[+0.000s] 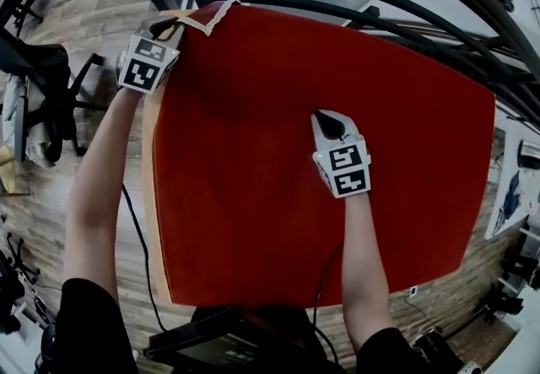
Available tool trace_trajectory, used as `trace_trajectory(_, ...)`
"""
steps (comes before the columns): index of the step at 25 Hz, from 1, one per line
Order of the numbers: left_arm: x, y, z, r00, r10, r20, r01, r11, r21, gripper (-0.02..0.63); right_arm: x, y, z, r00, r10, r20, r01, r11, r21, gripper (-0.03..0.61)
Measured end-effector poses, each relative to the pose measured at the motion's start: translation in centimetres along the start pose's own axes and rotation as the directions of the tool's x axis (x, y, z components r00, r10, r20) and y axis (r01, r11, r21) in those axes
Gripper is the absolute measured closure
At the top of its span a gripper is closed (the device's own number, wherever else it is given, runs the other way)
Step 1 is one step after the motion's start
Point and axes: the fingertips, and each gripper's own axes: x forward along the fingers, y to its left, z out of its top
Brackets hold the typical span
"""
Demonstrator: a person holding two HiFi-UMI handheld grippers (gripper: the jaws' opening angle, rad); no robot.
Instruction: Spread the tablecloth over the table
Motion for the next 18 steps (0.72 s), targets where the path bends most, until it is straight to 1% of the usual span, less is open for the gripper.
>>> trace_trajectory(1,0.2,0.3,0.3,1.000,-0.001,0.011,0.001,1.000,-0.021,0.602,0.0,-0.1,0.0,1.000,0.004,0.000,-0.004,1.000,0.003,0.569)
trace_trajectory(4,0.0,3.5,0.8,0.999,0.029,0.028,-0.026,0.996,-0.089,0.604,-0.1,-0.2,-0.1,1.000,0.016,0.003,-0.016,1.000,0.004,0.569)
trace_trajectory(6,0.1,6.2,0.9,0.999,0.050,0.001,-0.049,0.994,-0.102,0.602,-0.3,-0.4,-0.1,1.000,0.013,0.005,-0.013,1.000,-0.002,0.569)
trace_trajectory(7,0.3,7.2,0.8,0.998,0.062,-0.020,-0.064,0.992,-0.105,0.589,-0.3,-0.4,-0.1,1.000,0.006,0.005,-0.006,1.000,-0.005,0.569)
trace_trajectory(8,0.6,8.2,0.7,0.995,0.090,-0.042,-0.094,0.990,-0.108,0.569,-0.4,-0.4,-0.1,1.000,-0.001,0.006,0.001,1.000,-0.007,0.569)
trace_trajectory(9,0.7,9.4,0.4,0.989,0.138,-0.059,-0.144,0.983,-0.117,0.562,-0.3,-0.4,-0.1,1.000,-0.004,0.005,0.004,1.000,-0.007,0.569)
trace_trajectory(10,0.6,10.9,0.1,0.978,0.197,-0.067,-0.205,0.968,-0.143,0.556,-0.2,-0.4,-0.2,1.000,-0.003,0.004,0.003,1.000,-0.006,0.569)
trace_trajectory(11,0.1,12.4,-0.1,0.965,0.254,-0.064,-0.262,0.947,-0.185,0.542,-0.1,-0.3,-0.2,1.000,0.001,0.002,-0.001,1.000,-0.004,0.569)
trace_trajectory(12,-0.7,13.4,0.0,0.954,0.295,-0.049,-0.298,0.927,-0.229,0.539,0.1,-0.3,-0.2,1.000,0.007,0.001,-0.007,1.000,0.000,0.569)
trace_trajectory(13,-1.6,13.6,0.4,0.950,0.311,-0.021,-0.306,0.915,-0.265,0.543,0.2,-0.3,-0.2,1.000,0.013,-0.001,-0.013,1.000,0.004,0.569)
trace_trajectory(14,-2.5,12.9,0.8,0.953,0.303,0.013,-0.287,0.914,-0.286,0.566,0.2,-0.3,-0.1,1.000,0.016,-0.003,-0.016,1.000,0.007,0.569)
trace_trajectory(15,-3.6,11.3,1.0,0.960,0.274,0.049,-0.249,0.924,-0.289,0.583,0.2,-0.3,-0.1,1.000,0.015,-0.004,-0.015,1.000,0.007,0.569)
trace_trajectory(16,-4.7,8.9,1.0,0.970,0.230,0.083,-0.199,0.940,-0.278,0.606,0.2,-0.2,0.0,1.000,0.010,-0.002,-0.010,1.000,0.002,0.569)
trace_trajectory(17,-5.8,5.8,0.9,0.978,0.174,0.112,-0.140,0.955,-0.261,0.607,0.3,-0.1,0.0,1.000,0.002,0.002,-0.002,1.000,-0.006,0.569)
trace_trajectory(18,-7.1,2.2,0.6,0.985,0.108,0.135,-0.071,0.965,-0.253,0.607,0.3,0.1,0.1,1.000,-0.007,0.003,0.007,1.000,-0.015,0.569)
